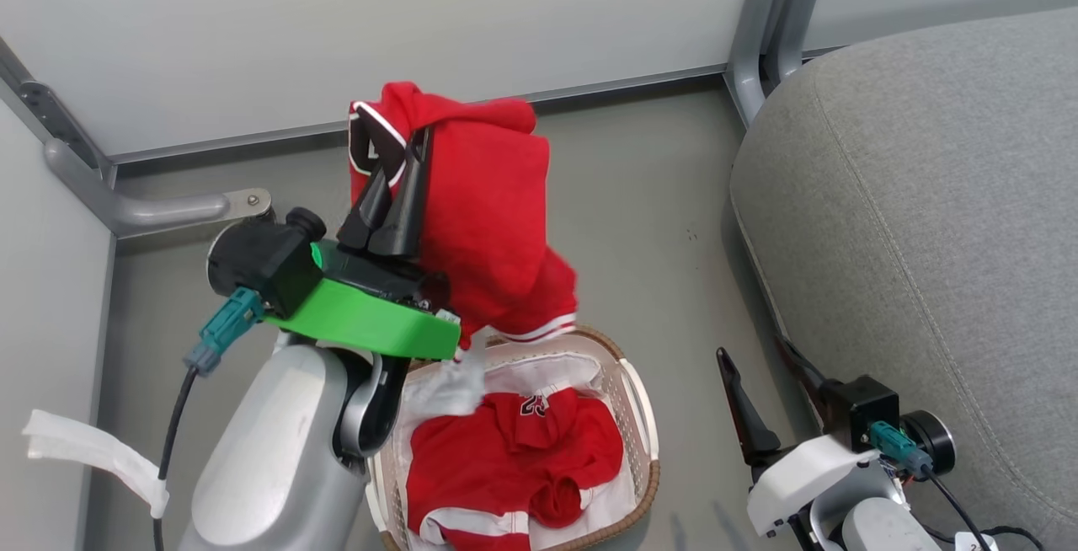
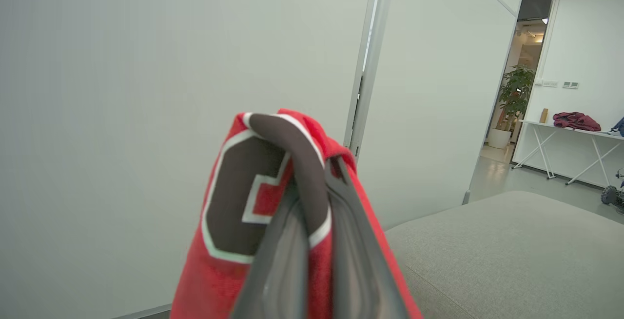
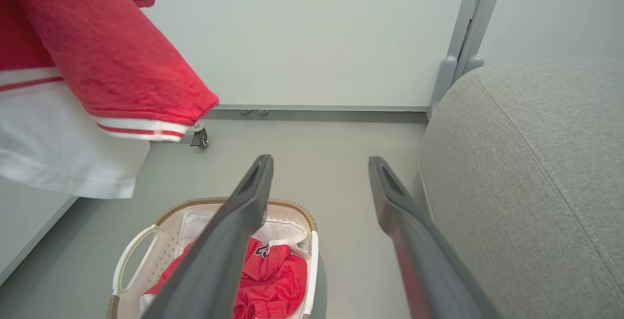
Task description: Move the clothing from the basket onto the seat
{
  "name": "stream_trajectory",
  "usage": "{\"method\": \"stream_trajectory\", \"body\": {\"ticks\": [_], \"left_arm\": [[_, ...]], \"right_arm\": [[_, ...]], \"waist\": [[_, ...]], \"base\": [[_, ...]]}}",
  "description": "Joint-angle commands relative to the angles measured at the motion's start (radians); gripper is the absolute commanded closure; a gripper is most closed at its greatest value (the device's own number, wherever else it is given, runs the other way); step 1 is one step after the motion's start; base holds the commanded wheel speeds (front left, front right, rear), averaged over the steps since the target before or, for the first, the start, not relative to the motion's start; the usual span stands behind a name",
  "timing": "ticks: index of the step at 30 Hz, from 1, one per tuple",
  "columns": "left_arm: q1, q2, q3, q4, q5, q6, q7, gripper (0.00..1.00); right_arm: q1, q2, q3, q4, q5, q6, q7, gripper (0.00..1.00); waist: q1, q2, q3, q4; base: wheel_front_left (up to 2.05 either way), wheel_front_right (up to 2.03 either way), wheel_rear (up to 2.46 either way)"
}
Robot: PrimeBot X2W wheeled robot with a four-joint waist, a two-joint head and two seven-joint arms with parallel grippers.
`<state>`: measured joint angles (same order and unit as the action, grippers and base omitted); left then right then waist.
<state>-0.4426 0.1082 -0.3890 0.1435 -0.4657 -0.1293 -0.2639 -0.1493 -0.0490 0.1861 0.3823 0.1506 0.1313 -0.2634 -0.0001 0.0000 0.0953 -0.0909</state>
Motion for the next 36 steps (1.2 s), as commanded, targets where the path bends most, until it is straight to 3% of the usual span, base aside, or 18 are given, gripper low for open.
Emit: {"method": "stream_trajectory", "body": {"ticks": [1, 9, 22, 36], "left_arm": [[-0.019, 0.000, 0.004, -0.003, -0.005, -0.002, -0.001, 1.00], [-0.030, -0.020, -0.028, -0.009, -0.012, -0.002, -0.001, 1.00], [-0.022, -0.041, -0.096, 0.002, -0.030, -0.002, -0.001, 1.00], [-0.020, -0.050, -0.161, 0.014, -0.053, -0.002, -0.001, 1.00]], "right_arm": [[0.016, -0.004, 0.006, 0.003, 0.006, -0.001, -0.002, 0.00], [-0.011, -0.004, 0.109, -0.032, 0.053, -0.001, -0.002, 0.00], [-0.176, -0.005, 0.441, -0.082, 0.226, -0.001, -0.002, 0.00], [-0.293, -0.004, 0.582, -0.034, 0.356, -0.001, -0.002, 0.00]], "waist": [[0.0001, 0.0000, -0.001, -0.002], [0.0001, 0.0000, 0.002, 0.004], [0.0001, 0.0000, -0.003, 0.046], [0.0001, 0.0000, -0.001, 0.089]], "base": [[0.00, 0.00, 0.00], [0.00, 0.00, 0.00], [0.00, 0.00, 0.00], [0.00, 0.00, 0.00]]}}
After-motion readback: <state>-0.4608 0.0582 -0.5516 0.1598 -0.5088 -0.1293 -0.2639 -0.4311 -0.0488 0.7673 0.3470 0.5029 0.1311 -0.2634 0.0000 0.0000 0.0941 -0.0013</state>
